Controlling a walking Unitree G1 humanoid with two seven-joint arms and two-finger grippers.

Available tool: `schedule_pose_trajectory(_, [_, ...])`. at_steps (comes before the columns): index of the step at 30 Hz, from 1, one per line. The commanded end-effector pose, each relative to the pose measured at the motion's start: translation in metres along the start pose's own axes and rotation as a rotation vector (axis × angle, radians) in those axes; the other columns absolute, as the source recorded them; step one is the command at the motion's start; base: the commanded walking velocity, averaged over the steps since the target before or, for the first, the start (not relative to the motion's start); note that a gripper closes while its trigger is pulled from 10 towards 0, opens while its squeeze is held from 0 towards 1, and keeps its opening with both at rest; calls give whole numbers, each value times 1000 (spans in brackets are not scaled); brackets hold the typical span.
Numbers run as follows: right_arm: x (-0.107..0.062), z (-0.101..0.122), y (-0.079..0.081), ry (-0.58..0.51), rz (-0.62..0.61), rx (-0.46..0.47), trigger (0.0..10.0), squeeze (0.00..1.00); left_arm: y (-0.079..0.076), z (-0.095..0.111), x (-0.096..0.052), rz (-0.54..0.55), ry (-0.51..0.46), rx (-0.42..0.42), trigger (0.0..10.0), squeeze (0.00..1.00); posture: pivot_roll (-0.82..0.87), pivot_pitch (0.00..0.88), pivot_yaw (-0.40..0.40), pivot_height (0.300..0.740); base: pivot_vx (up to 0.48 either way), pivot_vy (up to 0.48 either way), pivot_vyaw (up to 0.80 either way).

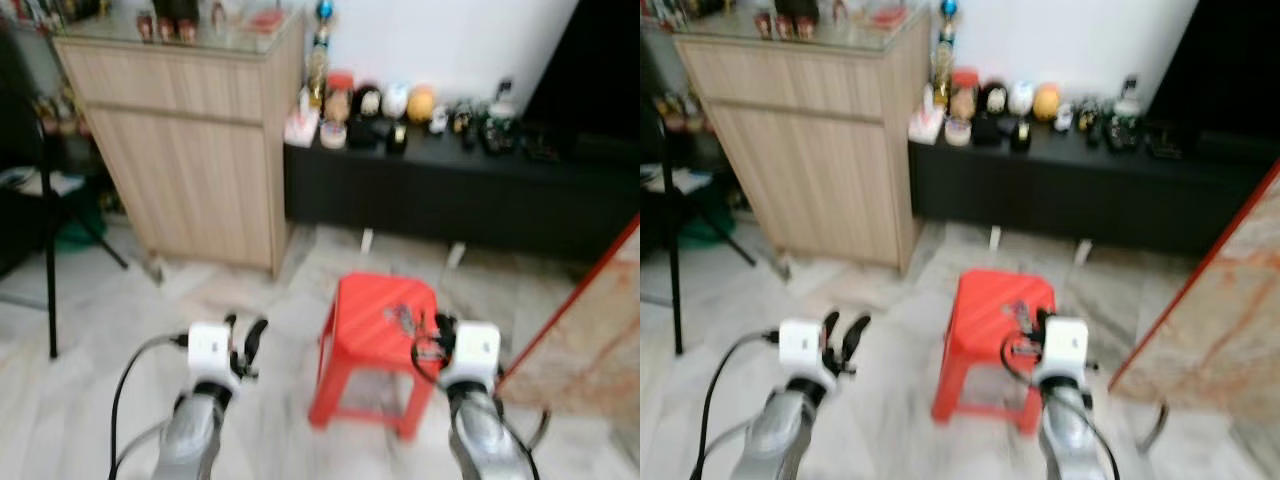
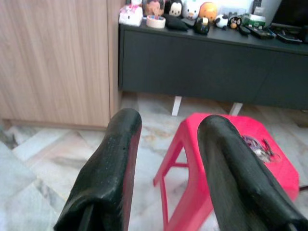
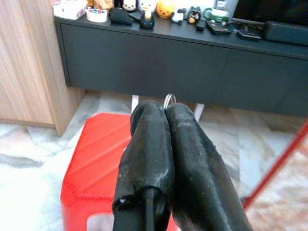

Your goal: Hang keys on a hook

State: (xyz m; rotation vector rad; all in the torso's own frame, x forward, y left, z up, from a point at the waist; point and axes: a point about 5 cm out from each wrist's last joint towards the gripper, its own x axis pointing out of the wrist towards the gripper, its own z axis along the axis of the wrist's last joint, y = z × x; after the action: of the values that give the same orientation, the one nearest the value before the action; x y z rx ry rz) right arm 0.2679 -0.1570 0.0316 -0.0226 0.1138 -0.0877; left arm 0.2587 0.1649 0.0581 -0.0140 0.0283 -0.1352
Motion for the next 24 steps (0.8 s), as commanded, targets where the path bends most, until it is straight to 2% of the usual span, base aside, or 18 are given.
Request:
schedule_pose_trajectory(1, [2, 4, 1, -17, 3, 1, 10000, 0, 0, 0, 1, -2, 5, 22, 10000, 0, 81, 26, -100, 740, 0, 0, 0])
schedule_pose_trajectory(11, [4, 4, 2, -16, -2, 1, 10000, 0, 0, 0, 2, -2, 3, 38, 10000, 0, 80, 31, -101, 740, 0, 0, 0])
schedule_pose_trajectory(24, [5, 5, 3, -21, 1, 5, 10000, 0, 0, 1, 1, 2, -2, 45, 10000, 0, 76, 36, -103, 740, 0, -315, 0])
